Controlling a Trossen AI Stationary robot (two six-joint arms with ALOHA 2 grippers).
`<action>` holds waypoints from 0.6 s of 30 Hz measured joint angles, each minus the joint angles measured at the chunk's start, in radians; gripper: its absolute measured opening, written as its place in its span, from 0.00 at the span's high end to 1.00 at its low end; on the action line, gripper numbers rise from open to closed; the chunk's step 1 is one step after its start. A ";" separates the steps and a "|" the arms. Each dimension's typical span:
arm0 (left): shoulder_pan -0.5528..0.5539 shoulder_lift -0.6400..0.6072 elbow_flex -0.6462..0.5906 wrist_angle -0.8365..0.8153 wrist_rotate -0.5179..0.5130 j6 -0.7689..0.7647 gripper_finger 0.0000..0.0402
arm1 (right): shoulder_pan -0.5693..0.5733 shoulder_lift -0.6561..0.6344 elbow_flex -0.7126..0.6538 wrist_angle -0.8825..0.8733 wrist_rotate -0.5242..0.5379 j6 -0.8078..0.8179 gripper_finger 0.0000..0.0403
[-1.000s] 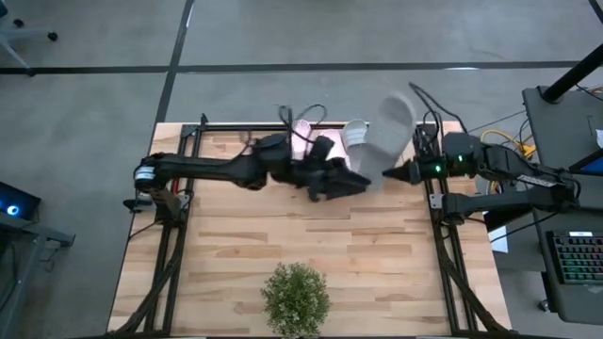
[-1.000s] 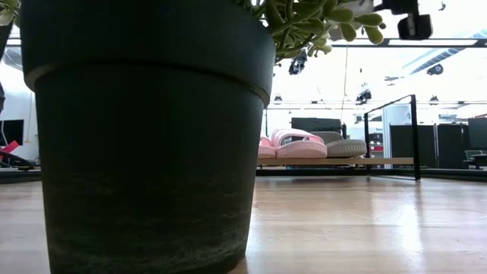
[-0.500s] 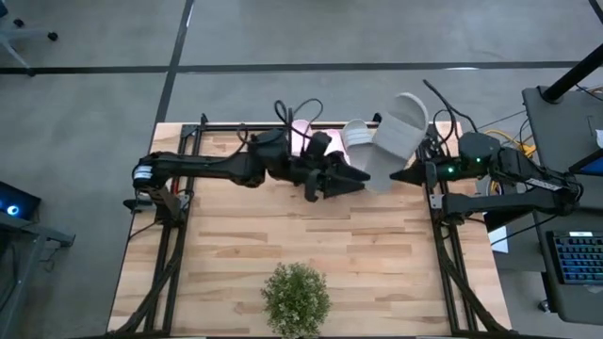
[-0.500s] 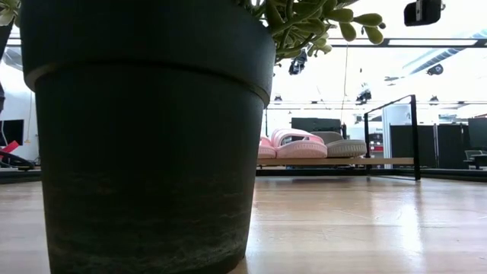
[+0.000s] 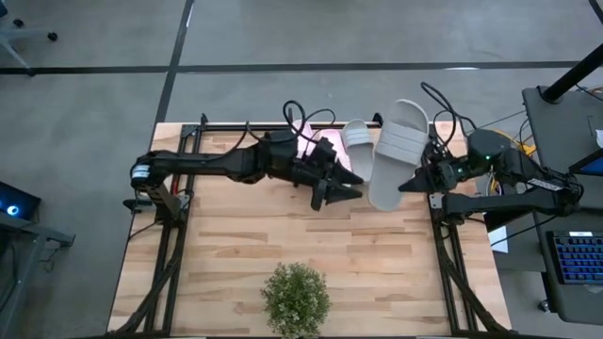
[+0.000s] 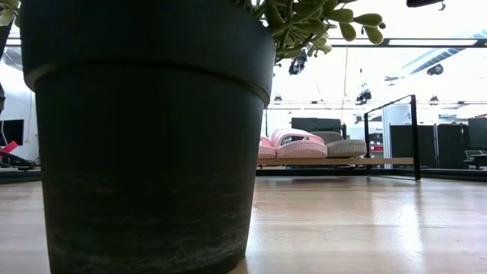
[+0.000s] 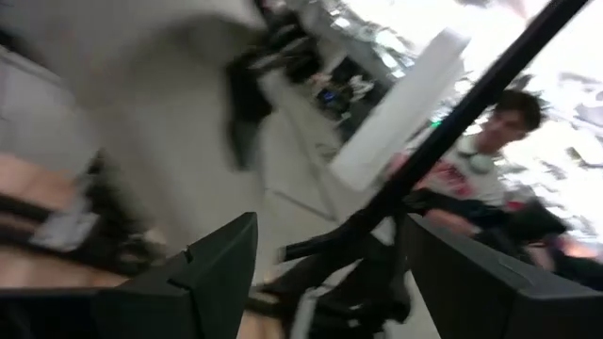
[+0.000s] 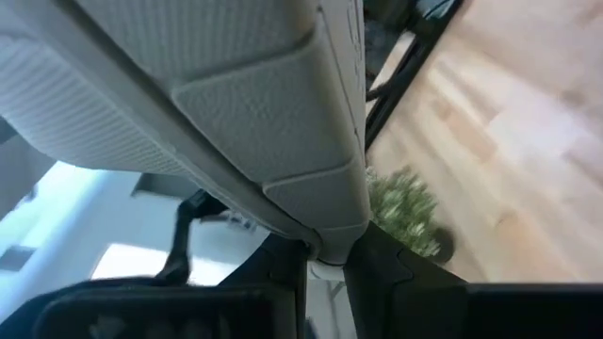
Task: Pick and place slides into the shelf
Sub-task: Put the gray slipper on the shelf
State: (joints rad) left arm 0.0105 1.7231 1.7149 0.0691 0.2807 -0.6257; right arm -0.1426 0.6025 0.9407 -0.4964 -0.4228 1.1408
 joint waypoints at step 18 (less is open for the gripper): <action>0.086 0.009 0.001 0.037 -0.047 -0.008 0.38 | 0.000 0.065 0.002 0.135 -0.088 -0.002 0.91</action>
State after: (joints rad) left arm 0.0963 1.7317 1.7161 0.1065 0.2340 -0.6334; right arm -0.1425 0.6673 0.9424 -0.3615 -0.5108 1.1388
